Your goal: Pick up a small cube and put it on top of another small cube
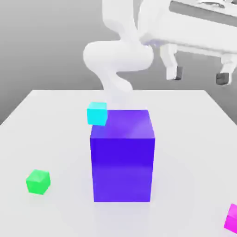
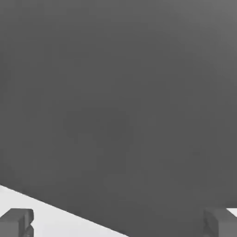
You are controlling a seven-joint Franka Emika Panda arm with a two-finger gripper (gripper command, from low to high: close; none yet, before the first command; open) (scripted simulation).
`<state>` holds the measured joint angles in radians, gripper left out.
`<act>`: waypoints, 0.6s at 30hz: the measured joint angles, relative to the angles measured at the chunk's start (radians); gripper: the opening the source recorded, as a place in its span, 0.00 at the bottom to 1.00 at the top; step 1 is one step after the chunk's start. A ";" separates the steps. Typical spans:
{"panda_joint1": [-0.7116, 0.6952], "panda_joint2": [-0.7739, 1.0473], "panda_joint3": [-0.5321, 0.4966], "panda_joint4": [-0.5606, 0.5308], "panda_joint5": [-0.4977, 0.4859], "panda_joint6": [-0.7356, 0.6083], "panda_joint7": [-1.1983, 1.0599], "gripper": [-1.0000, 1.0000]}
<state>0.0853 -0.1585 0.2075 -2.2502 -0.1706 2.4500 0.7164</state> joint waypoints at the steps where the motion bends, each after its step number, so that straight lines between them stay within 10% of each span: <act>1: 0.007 0.036 0.010 0.003 -0.009 0.008 -0.005 0.50; 18: 0.180 0.639 0.089 0.057 -0.120 0.193 -0.103 0.50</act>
<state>0.2655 0.4807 0.2965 -2.1927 -0.2902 2.6426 0.6132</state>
